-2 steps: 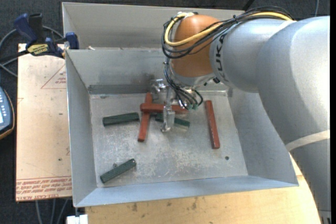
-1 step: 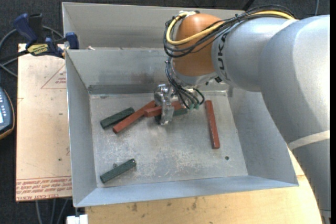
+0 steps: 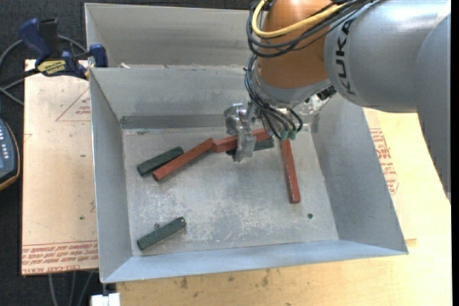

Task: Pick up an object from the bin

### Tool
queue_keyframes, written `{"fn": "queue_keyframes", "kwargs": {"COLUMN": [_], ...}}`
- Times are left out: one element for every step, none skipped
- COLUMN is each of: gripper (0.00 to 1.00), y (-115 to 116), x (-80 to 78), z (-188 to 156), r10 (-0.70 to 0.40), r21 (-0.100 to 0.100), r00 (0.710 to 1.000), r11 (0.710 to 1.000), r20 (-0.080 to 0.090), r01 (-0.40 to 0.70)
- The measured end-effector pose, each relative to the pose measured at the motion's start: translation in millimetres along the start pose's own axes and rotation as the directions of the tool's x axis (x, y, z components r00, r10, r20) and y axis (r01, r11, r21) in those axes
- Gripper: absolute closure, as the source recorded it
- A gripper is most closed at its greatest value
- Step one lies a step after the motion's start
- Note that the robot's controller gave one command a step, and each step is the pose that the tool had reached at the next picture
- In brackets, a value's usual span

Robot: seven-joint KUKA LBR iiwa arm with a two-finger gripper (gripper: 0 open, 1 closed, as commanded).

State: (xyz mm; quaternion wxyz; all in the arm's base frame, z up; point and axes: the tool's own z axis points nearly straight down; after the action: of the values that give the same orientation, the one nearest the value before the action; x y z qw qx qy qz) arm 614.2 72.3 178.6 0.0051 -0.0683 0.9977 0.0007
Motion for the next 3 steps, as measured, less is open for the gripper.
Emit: {"fn": "queue_keyframes", "kwargs": {"gripper": [1.0, 1.0, 1.0], "y": [28.8, 28.2, 28.3], "x": [-2.4, -1.0, -1.0], "z": [-123.1, -117.6, -117.6], "r10": [-0.04, -0.039, -0.039], "r21": [-0.001, 0.0, 0.0], "r00": [0.999, 0.999, 0.999], "r11": [0.999, 0.999, 0.999], "r20": [0.003, -0.007, -0.007], "r01": [0.04, 0.039, 0.039]}}
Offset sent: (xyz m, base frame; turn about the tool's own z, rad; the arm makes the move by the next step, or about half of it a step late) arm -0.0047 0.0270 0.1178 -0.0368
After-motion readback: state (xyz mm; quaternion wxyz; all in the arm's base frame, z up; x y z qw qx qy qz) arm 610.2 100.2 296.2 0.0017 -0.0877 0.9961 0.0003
